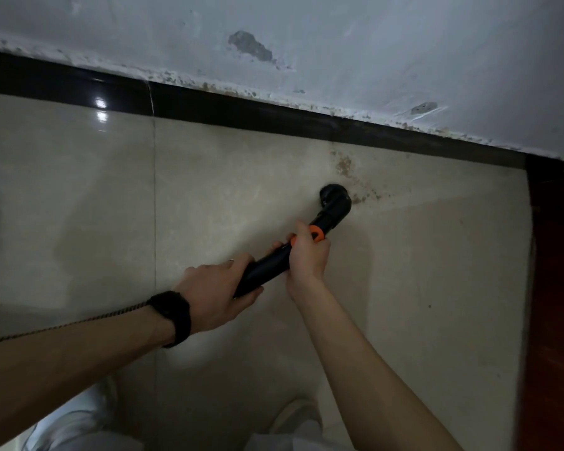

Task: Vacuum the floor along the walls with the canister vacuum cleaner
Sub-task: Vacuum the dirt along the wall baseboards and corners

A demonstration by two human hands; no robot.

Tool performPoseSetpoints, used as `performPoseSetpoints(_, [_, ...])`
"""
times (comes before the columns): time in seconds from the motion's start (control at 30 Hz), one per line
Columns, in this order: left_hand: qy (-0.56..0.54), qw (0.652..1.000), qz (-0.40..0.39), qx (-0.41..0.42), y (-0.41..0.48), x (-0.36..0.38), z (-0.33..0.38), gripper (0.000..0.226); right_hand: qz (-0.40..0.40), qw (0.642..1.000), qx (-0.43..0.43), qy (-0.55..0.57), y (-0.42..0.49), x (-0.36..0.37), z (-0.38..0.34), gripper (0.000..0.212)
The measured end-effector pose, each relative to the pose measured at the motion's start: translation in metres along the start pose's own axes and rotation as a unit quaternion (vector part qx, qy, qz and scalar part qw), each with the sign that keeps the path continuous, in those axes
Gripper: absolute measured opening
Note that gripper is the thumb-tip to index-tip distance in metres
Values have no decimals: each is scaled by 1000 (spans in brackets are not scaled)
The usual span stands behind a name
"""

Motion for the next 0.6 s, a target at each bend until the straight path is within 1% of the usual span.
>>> performPoseSetpoints(0.2, [4, 999, 37, 17, 27, -15, 7, 33, -5, 1000, -8, 9, 18, 7, -25, 20])
performPoseSetpoints(0.37, [8, 997, 69, 16, 41, -25, 8, 33, -16, 1000, -13, 9, 29, 17, -42, 19])
performPoseSetpoints(0.6, [7, 996, 84, 17, 61, -37, 8, 32, -29, 999, -24, 3, 42, 28, -61, 19])
Point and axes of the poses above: each hand's wrist, its own y-axis towards the middle knuckle, its own x-axis out of the palm, z = x × y, the point moved 7 cm from there along y, towards the middle knuckle, and after that the axes turned 13 degrees about -y, right-handed, at the moved point
